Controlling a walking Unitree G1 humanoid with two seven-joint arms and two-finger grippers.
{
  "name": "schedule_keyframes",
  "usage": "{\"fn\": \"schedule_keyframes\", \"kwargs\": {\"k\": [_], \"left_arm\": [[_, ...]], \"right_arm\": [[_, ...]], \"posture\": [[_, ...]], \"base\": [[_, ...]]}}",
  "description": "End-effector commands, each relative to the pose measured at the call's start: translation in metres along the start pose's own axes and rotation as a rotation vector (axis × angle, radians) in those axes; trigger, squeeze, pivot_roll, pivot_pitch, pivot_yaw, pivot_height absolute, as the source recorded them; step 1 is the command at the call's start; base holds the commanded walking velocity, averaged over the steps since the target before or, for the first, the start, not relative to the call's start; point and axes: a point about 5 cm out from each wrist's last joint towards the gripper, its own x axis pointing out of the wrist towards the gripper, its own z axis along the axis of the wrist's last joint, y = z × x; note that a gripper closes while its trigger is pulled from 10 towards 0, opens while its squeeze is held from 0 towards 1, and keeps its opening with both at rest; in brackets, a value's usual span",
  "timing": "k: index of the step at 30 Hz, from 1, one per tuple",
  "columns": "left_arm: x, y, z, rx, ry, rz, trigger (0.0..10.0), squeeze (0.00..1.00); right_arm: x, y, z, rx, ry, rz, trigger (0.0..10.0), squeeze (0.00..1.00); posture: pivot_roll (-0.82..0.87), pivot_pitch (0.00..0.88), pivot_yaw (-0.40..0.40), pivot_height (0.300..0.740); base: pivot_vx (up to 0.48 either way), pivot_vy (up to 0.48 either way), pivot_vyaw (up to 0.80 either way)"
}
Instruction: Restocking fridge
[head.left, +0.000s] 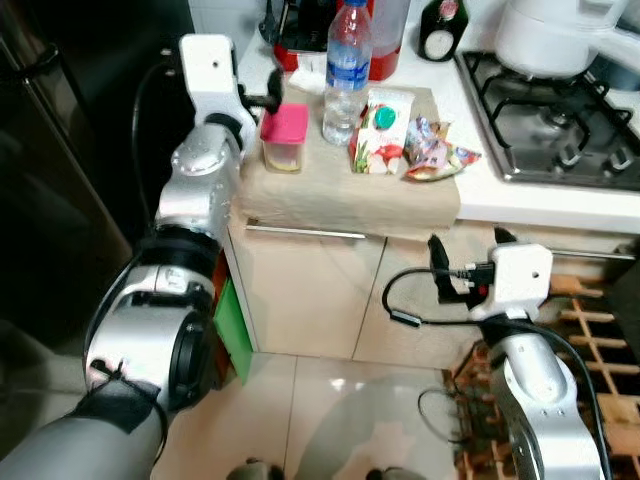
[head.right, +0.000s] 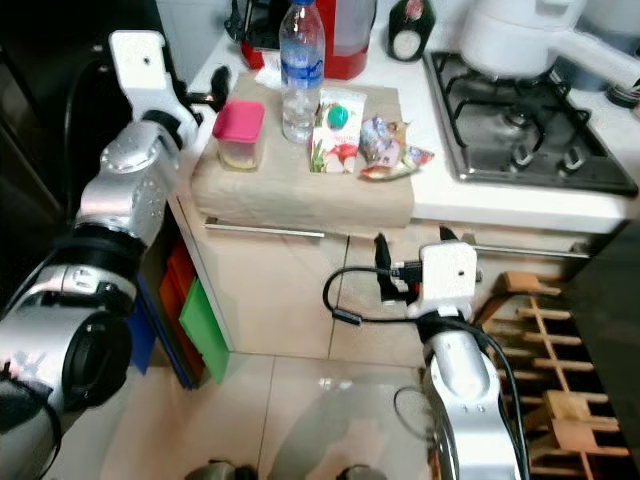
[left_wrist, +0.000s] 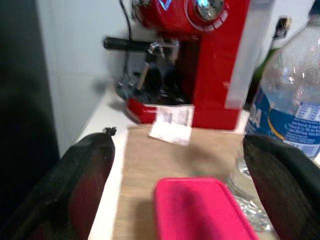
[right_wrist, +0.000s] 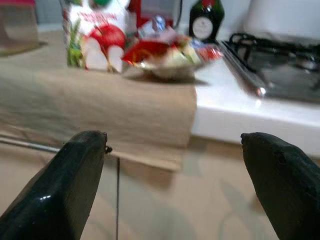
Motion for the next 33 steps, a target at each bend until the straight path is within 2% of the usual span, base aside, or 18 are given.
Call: {"fn": "schedule_keyframes", "kwargs": {"k": [1, 5, 10, 16, 20, 21, 24, 32, 33], "left_arm": [[0.001, 0.0, -0.003, -0.012, 0.026, 0.011, 10.0, 0.0], [0.004, -0.003, -0.007, -0.068, 0.061, 0.013, 10.0, 0.0], [0.005, -0.011, -0.008, -0.065, 0.069, -0.005, 10.0, 0.0], [0.004, -0.015, -0.019, -0.039, 0.132, -0.002, 10.0, 0.0], [0.003, -0.013, -0.025, -0.023, 0.172, 0.024, 10.0, 0.0], [0.002, -0.01, -0.027, 0.002, 0.187, 0.051, 10.0, 0.0], [0.003, -0.008, -0.025, 0.07, 0.166, 0.082, 10.0, 0.0], [0.001, -0.008, -0.032, 0.089, 0.196, 0.088, 10.0, 0.0], [0.0, -0.008, -0.033, 0.085, 0.195, 0.091, 5.1, 0.0]], "right_arm": [[-0.004, -0.002, 0.004, -0.008, 0.001, -0.017, 10.0, 0.0], [-0.015, -0.001, 0.004, -0.009, 0.029, -0.026, 10.0, 0.0], [-0.018, 0.003, 0.004, -0.003, 0.045, -0.024, 10.0, 0.0], [-0.02, 0.007, 0.004, 0.005, 0.063, -0.014, 10.0, 0.0], [-0.019, 0.009, 0.004, 0.007, 0.069, -0.006, 10.0, 0.0], [-0.019, 0.01, 0.003, 0.008, 0.073, -0.002, 10.0, 0.0], [-0.018, 0.011, 0.002, 0.01, 0.079, 0.001, 10.0, 0.0], [-0.016, 0.011, 0.0, 0.009, 0.09, 0.008, 10.0, 0.0], [-0.016, 0.011, 0.0, 0.009, 0.09, 0.008, 10.0, 0.0]], "posture": [[-0.22, 0.18, 0.07, 0.74], [-0.22, 0.199, 0.081, 0.74], [-0.21, 0.207, 0.086, 0.74], [-0.2, 0.21, 0.084, 0.74], [-0.2, 0.21, 0.084, 0.74], [-0.19, 0.206, 0.084, 0.74], [-0.19, 0.204, 0.083, 0.74], [-0.19, 0.193, 0.08, 0.74], [-0.19, 0.19, 0.079, 0.74]], "base": [[0.0, 0.0, 0.0], [0.0, 0.0, 0.0], [0.0, 0.0, 0.0], [0.0, 0.0, 0.0], [0.0, 0.0, 0.0], [0.0, 0.0, 0.0], [0.0, 0.0, 0.0], [0.0, 0.0, 0.0], [0.0, 0.0, 0.0]]}}
